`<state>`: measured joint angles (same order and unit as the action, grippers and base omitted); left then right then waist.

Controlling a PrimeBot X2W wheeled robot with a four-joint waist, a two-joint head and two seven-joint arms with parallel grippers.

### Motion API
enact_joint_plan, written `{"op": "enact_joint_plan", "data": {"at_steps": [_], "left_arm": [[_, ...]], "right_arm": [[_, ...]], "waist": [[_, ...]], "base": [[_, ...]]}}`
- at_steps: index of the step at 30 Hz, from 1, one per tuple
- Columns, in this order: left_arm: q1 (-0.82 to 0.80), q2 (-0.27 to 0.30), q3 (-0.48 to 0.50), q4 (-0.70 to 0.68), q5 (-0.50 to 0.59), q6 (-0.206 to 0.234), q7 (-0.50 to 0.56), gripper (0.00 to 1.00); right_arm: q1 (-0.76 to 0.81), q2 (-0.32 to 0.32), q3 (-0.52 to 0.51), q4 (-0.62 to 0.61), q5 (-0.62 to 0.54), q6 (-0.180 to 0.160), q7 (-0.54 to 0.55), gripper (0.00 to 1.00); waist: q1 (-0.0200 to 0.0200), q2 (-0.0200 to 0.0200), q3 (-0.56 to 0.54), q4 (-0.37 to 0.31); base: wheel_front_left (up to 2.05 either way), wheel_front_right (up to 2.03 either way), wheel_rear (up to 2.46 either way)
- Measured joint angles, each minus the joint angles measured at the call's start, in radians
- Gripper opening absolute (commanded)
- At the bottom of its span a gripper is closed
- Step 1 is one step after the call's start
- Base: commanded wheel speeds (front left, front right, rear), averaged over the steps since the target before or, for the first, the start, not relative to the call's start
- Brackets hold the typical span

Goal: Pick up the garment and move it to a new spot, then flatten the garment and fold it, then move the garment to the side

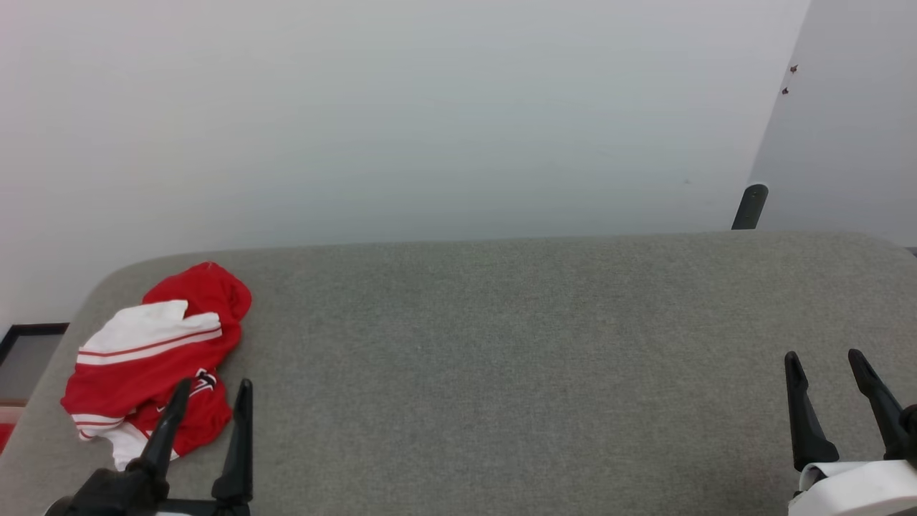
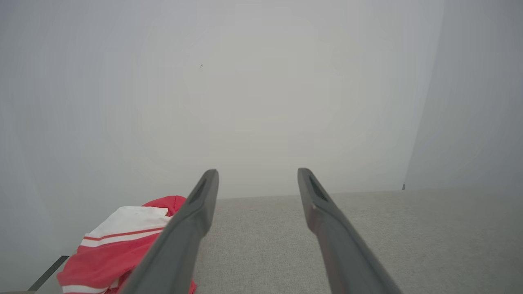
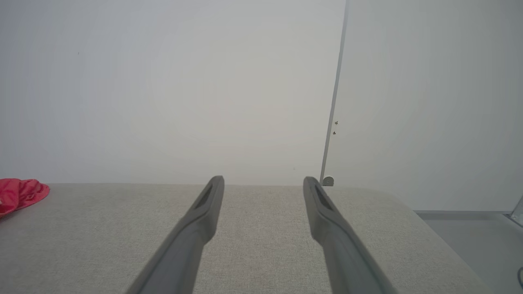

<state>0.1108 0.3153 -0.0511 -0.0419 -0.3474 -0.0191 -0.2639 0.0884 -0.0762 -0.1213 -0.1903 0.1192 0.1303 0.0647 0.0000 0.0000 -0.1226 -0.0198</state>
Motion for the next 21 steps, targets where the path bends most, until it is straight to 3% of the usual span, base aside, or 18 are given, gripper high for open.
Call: {"op": "enact_joint_plan", "data": {"at_steps": [21], "left_arm": [[0.002, -0.004, -0.007, 0.053, -0.033, -0.006, 0.056, 1.00]], "right_arm": [[0.010, 0.002, 0.005, -0.008, -0.013, 0.000, 0.003, 1.00]], "waist": [[0.0001, 0.0000, -0.004, 0.005]], "base": [[0.00, 0.00, 0.00]]}}
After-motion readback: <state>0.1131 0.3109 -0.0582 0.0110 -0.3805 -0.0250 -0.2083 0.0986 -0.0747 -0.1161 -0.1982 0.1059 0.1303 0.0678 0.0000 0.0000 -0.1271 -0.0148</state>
